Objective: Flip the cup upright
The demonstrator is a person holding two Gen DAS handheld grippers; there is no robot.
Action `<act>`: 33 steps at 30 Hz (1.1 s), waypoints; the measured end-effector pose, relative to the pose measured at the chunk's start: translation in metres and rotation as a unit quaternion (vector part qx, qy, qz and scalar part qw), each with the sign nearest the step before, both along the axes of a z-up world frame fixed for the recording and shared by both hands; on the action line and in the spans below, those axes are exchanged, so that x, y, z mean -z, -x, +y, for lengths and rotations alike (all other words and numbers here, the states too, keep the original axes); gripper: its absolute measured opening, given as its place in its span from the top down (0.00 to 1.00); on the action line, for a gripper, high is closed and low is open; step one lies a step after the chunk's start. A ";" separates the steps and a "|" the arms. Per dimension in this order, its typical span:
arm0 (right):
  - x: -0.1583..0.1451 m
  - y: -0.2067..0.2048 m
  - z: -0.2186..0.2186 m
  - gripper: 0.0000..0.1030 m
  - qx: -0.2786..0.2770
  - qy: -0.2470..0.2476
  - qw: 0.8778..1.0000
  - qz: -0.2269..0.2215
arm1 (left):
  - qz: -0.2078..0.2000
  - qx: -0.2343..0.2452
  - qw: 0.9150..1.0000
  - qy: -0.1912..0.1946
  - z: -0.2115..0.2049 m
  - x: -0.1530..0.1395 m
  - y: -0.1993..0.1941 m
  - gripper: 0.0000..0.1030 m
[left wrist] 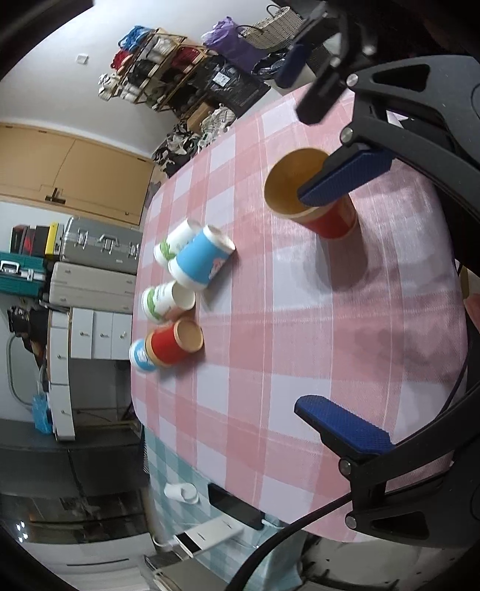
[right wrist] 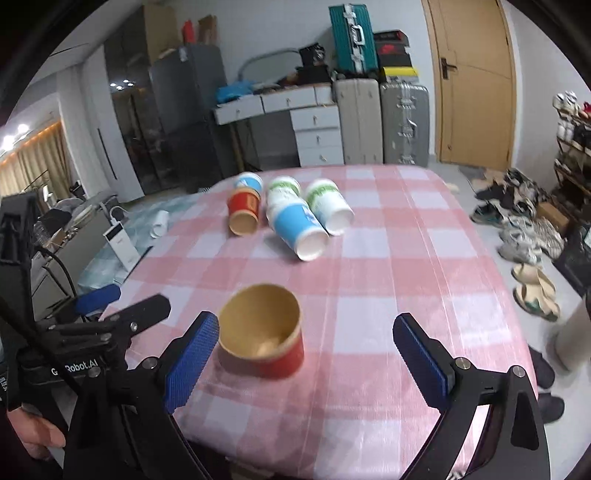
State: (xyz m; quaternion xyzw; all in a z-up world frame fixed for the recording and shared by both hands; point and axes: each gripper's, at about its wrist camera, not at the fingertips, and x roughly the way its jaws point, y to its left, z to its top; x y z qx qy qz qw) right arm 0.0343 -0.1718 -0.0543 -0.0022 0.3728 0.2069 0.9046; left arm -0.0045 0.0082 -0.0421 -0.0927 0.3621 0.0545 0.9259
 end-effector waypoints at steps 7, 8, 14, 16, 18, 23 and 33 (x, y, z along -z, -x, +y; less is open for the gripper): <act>0.005 0.008 -0.005 0.06 0.007 -0.008 1.000 0.002 | -0.007 0.011 1.000 -0.013 -0.012 0.001 -0.006 0.01; 0.006 0.008 -0.005 0.06 0.005 -0.009 1.000 0.001 | -0.008 0.010 1.000 -0.015 -0.013 0.001 -0.007 0.01; 0.003 0.009 -0.003 0.06 0.003 -0.007 1.000 -0.020 | -0.013 0.006 1.000 -0.015 -0.011 0.001 -0.009 0.01; 0.002 0.010 -0.003 0.06 -0.001 -0.011 1.000 -0.024 | -0.015 0.004 1.000 -0.017 -0.010 0.001 -0.009 0.01; 0.002 0.010 -0.003 0.06 0.000 -0.011 1.000 -0.026 | -0.016 0.004 1.000 -0.016 -0.009 0.001 -0.009 0.01; 0.004 0.008 -0.002 0.06 -0.002 -0.014 1.000 -0.024 | -0.018 0.002 1.000 -0.019 -0.008 0.001 -0.009 0.01; 0.003 0.009 -0.001 0.06 -0.004 -0.018 0.999 -0.029 | -0.020 0.001 1.000 -0.019 -0.007 0.001 -0.010 0.01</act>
